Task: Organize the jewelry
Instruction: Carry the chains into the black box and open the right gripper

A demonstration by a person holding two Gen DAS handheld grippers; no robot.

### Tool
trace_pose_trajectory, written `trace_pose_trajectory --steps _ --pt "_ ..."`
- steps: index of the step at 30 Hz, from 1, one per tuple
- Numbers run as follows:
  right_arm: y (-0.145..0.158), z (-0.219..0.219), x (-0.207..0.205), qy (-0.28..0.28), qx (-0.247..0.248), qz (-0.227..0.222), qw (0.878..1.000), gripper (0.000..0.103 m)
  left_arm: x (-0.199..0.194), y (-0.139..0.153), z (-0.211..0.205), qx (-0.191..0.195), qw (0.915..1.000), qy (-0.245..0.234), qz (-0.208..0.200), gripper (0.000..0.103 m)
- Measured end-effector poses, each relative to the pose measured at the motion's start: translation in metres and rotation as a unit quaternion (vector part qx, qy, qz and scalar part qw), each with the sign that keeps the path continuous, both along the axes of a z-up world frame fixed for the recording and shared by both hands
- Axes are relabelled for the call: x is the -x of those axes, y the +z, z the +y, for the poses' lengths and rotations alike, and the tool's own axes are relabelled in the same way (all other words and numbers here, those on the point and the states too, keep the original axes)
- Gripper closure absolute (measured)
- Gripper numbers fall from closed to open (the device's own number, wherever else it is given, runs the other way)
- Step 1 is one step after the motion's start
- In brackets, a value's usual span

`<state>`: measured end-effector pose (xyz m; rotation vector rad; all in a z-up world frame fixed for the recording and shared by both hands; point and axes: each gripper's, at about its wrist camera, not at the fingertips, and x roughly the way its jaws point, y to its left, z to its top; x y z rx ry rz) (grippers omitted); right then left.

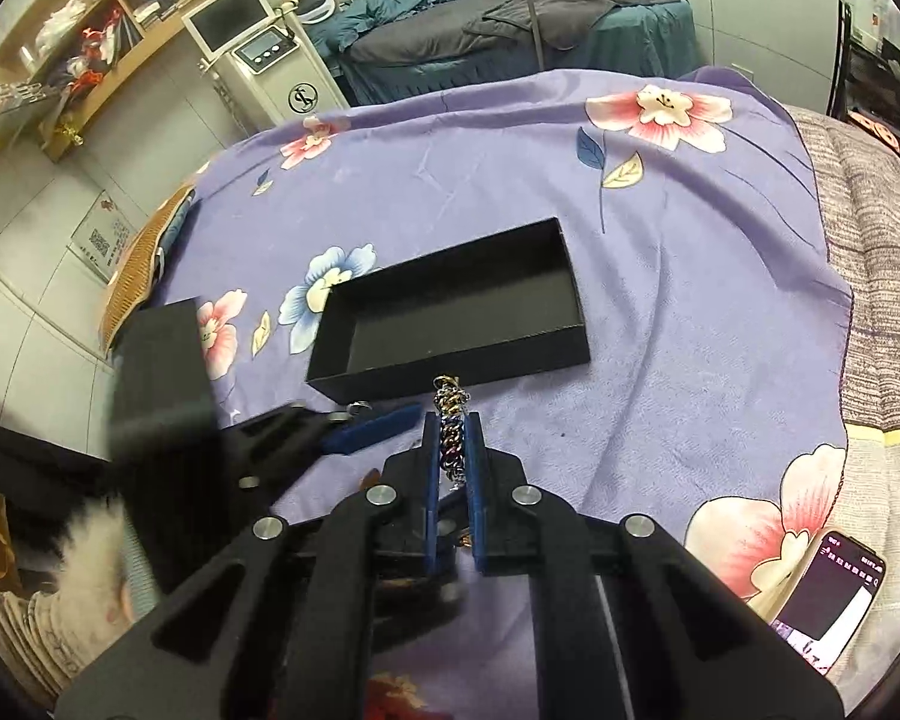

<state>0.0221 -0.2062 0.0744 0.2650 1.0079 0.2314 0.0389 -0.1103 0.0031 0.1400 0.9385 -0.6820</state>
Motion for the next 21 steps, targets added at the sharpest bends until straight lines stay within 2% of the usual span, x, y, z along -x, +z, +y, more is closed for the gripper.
trace_pose_trajectory --steps 2,5,11,15,21 --pt "0.006 0.002 0.001 0.0 0.008 -0.006 1.0 0.094 -0.004 0.0 -0.003 0.007 1.0 0.0 0.007 0.085" --pt "0.016 0.005 0.001 0.005 0.015 -0.015 1.0 0.094 -0.005 0.012 0.002 0.016 0.9998 0.012 0.004 0.098" --pt "0.054 0.021 -0.004 0.033 0.022 -0.051 0.998 0.095 -0.008 0.064 0.027 0.052 0.9979 0.022 -0.031 0.099" --pt "0.088 0.03 -0.004 0.049 0.022 -0.083 0.995 0.095 -0.005 0.108 0.04 0.064 0.9947 0.017 -0.079 0.099" --pt "0.135 0.042 -0.002 0.066 0.035 -0.134 0.988 0.095 -0.01 0.152 0.049 0.077 0.9904 0.027 -0.111 0.099"
